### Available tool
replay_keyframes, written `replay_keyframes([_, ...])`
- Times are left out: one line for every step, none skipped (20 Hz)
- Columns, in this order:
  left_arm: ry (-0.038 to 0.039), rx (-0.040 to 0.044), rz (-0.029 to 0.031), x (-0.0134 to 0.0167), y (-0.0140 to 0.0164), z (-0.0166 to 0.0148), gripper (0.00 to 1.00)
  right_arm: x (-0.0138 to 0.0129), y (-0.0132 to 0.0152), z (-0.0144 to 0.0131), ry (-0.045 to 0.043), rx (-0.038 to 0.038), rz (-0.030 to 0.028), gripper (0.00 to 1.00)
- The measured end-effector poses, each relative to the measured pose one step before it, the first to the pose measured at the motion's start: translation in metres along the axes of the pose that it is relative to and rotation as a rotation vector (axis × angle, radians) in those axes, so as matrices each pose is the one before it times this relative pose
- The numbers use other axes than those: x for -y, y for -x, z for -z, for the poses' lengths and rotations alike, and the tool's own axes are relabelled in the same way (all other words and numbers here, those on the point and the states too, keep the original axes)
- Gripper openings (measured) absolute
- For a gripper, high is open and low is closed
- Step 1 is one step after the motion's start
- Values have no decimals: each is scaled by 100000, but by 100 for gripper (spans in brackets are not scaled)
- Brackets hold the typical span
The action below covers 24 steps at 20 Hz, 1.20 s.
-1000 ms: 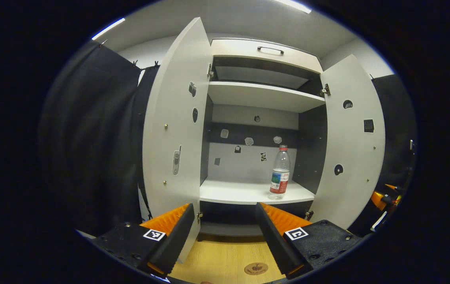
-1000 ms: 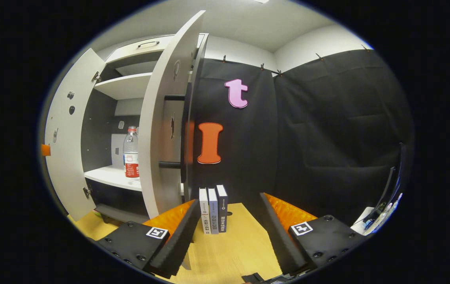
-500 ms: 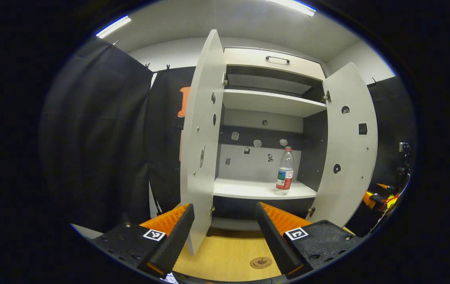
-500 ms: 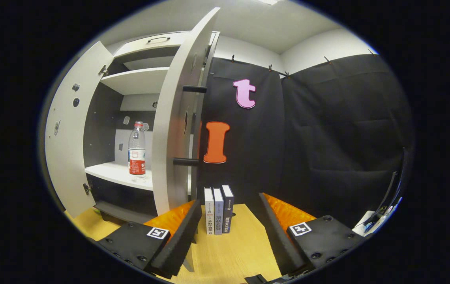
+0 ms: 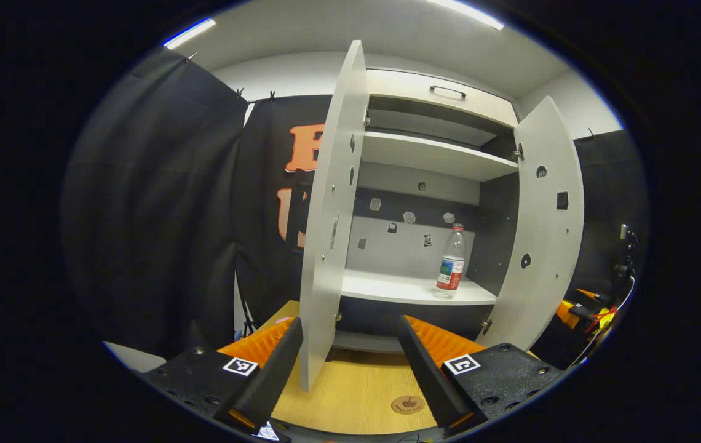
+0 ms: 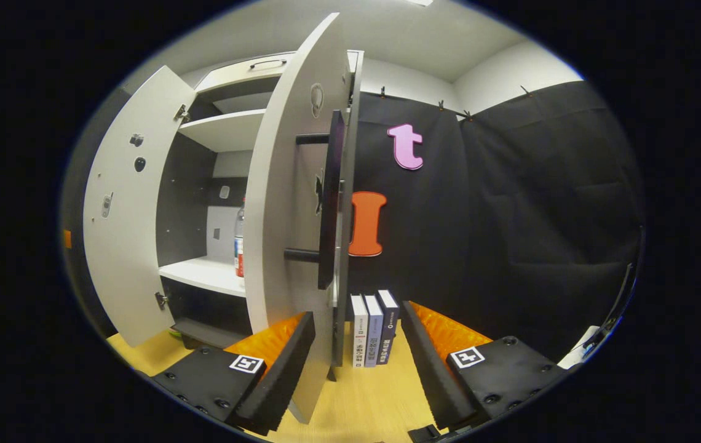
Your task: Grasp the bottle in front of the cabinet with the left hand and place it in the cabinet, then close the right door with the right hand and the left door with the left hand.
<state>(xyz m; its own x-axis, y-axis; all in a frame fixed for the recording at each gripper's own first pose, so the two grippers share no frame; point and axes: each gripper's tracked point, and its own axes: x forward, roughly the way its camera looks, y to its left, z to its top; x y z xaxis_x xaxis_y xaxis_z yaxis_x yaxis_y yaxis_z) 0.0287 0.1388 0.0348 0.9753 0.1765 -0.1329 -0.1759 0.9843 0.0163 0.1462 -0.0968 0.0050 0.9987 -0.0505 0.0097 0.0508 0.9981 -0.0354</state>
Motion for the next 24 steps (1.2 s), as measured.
replay_keyframes([479, -225, -473, -325, -15, 75, 95, -1036, -300, -74, 284, 101, -1938, 94])
replay_keyframes([373, -4, -454, -350, -108, 21, 94, -953, -231, -64, -240, 153, -1894, 94])
replay_keyframes([175, -11, -589, -448, -63, 0, 95, -812, -278, -108, -722, -21, -1909, 94])
replay_keyframes([30, 221, -636, -457, 33, 87, 94, -828, -311, 66, -1149, -189, -1796, 94])
replay_keyframes([-120, 74, -980, -461, -145, -68, 94, -603, -321, 20, -895, -79, -1623, 94])
replay_keyframes([-31, 199, -915, -452, -75, 38, 95, -640, -350, 91, -170, 73, -1319, 94])
replay_keyframes([32, 303, -827, -465, 49, -47, 95, -370, -492, -14, 536, -97, -714, 94])
replay_keyframes([3, 233, -922, -197, -103, -97, 94, -82, -398, 128, 1098, -303, 4, 94])
replay_keyframes([-63, 290, -766, -272, -114, -41, 94, -34, -516, 108, 1016, -48, 209, 94])
replay_keyframes([-87, 113, -527, -450, -152, 53, 95, -15, -536, 43, 323, -19, 180, 94])
replay_keyframes([139, 205, -223, -228, -103, -96, 95, -106, -624, 165, -430, -387, 168, 94])
replay_keyframes([172, -93, -213, -191, -99, -62, 94, -45, -542, 103, -646, -349, 1, 94])
replay_keyframes([123, 43, -155, -170, -142, -63, 95, -36, -557, -37, -582, -173, -41, 94])
replay_keyframes([6, 84, -170, -157, -88, 38, 94, -38, -627, 0, -619, 129, 112, 94])
replay_keyframes([-124, -16, -269, -237, -133, -46, 95, -2, -648, -36, -407, 36, 160, 94])
replay_keyframes([-111, 41, -191, -170, -193, 5, 94, -85, -697, 9, -227, -130, 31, 94])
replay_keyframes([19, -77, -155, -127, -161, 56, 94, -125, -775, -29, -109, -17, -142, 94])
replay_keyframes([235, -316, -144, -109, -35, 133, 95, -276, -759, 99, -169, -25, -457, 94])
replay_keyframes([333, -145, -62, -105, -147, -31, 95, -441, -1025, 73, 149, -42, -587, 94])
replay_keyframes([246, -374, -309, -240, -266, 110, 94, -368, -1056, 85, 597, 219, -84, 94])
replay_keyframes([81, -252, -187, -177, -246, 63, 95, -257, -1164, 37, 1160, -14, 14, 94])
replay_keyframes([-1, -242, -287, -217, -201, 68, 95, -340, -1194, 207, 1053, -711, -127, 94])
replay_keyframes([-91, -117, -445, -239, -201, -3, 95, -594, -886, -55, 163, -353, -487, 94])
replay_keyframes([-34, 240, -646, -383, -231, -75, 94, -348, -576, -240, 596, -224, -70, 94])
